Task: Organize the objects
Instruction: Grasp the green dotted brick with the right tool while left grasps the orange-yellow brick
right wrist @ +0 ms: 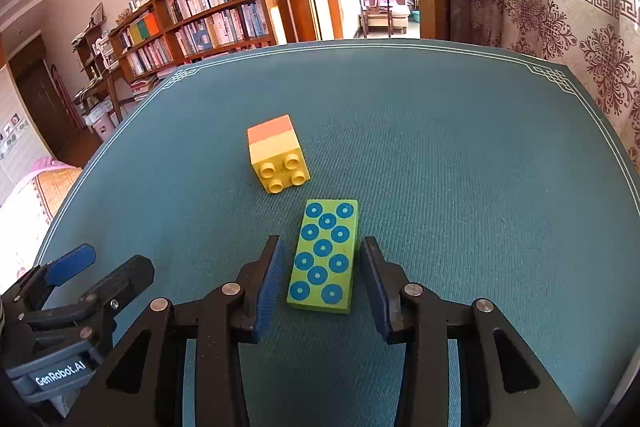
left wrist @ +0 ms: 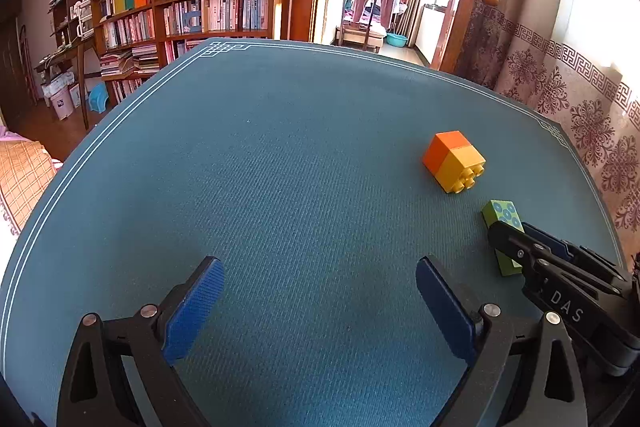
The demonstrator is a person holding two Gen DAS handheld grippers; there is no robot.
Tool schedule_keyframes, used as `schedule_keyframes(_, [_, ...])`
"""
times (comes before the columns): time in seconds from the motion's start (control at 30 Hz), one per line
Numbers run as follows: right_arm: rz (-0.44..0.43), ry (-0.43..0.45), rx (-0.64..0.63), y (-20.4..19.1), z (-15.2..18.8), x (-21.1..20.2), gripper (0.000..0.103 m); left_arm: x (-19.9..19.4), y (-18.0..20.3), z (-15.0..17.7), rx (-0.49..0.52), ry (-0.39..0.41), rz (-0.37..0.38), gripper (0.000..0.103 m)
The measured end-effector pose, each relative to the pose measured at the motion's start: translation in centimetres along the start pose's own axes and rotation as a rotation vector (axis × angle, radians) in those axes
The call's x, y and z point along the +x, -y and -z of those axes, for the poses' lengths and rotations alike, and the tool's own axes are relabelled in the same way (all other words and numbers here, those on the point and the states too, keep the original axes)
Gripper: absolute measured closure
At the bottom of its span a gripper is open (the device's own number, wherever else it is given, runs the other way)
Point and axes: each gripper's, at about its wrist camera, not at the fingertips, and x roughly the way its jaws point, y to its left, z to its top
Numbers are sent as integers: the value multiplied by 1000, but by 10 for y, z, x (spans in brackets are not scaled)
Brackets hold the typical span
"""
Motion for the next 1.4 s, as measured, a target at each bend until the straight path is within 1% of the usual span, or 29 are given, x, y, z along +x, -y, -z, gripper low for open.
schedule_keyframes(0.03, [15, 2, -11, -1, 0, 1, 71, 1, 0, 0, 1, 0, 0, 4])
schedule_keyframes(0.17, [18, 6, -18, -2, 4, -2, 72, 2, 0, -1, 2, -5, -1, 4])
schedule_keyframes(0.37, [6, 15, 24, 12, 17, -15, 72, 2, 2, -1, 20, 0, -1, 4])
schedule_keyframes(0.5, [19, 21, 47, 21, 29, -28, 72, 2, 5, 0, 35, 7, -7, 4])
schedule_keyframes(0.6, [46, 25, 60, 26, 37, -36, 72, 3, 8, 0, 46, 7, -18, 4])
schedule_keyframes(0.77, [23, 35, 111, 40, 41, -41, 72, 8, 19, -6, 59, -9, -7, 4])
schedule_keyframes(0.93, [3, 38, 128, 44, 41, -41, 72, 11, 45, -20, 138, 33, -26, 4])
schedule_keyframes(1.1, [-13, 41, 140, 47, 42, -41, 72, 20, 69, -41, 190, 57, 17, 4])
schedule_keyframes(1.2, [-17, 42, 143, 47, 42, -41, 72, 27, 82, -47, 229, 68, 31, 4])
schedule_keyframes(1.3, [-22, 43, 147, 48, 43, -42, 72, 36, 92, -51, 267, 65, 24, 5])
schedule_keyframes(1.4, [-25, 44, 149, 48, 44, -41, 72, 49, 95, -52, 277, 29, 16, 12])
